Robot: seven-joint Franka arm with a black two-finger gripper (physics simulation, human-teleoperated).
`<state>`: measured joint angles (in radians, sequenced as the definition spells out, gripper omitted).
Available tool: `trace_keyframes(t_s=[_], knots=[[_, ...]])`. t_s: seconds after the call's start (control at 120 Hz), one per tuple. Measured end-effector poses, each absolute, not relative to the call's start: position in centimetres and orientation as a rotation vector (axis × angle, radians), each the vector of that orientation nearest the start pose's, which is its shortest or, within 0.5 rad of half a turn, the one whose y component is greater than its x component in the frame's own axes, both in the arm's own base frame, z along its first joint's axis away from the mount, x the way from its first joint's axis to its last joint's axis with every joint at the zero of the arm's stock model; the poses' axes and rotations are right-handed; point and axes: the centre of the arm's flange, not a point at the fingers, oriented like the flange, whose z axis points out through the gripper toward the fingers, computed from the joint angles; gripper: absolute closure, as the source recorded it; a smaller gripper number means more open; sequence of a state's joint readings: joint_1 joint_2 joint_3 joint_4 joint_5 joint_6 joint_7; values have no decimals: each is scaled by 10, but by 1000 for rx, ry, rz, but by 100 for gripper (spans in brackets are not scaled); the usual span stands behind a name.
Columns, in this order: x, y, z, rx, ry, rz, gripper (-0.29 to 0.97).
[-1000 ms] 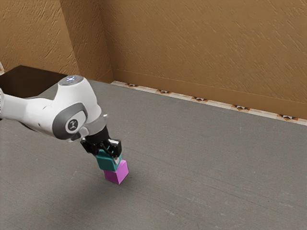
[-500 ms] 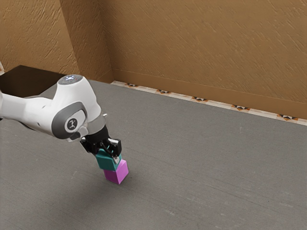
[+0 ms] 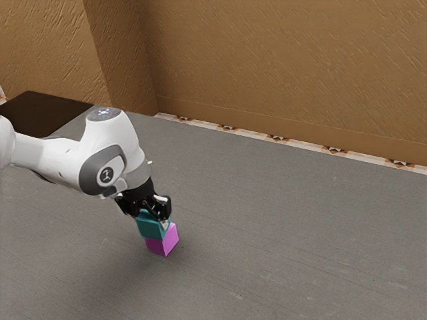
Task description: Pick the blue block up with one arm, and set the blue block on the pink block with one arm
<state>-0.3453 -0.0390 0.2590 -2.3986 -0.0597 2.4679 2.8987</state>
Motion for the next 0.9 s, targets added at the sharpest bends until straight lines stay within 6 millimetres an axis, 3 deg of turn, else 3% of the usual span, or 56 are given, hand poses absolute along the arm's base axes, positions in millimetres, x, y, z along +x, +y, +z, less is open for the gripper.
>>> trace_keyframes(t_s=[0.9], knots=[[495,-34,333,-360,3019,-121,38]])
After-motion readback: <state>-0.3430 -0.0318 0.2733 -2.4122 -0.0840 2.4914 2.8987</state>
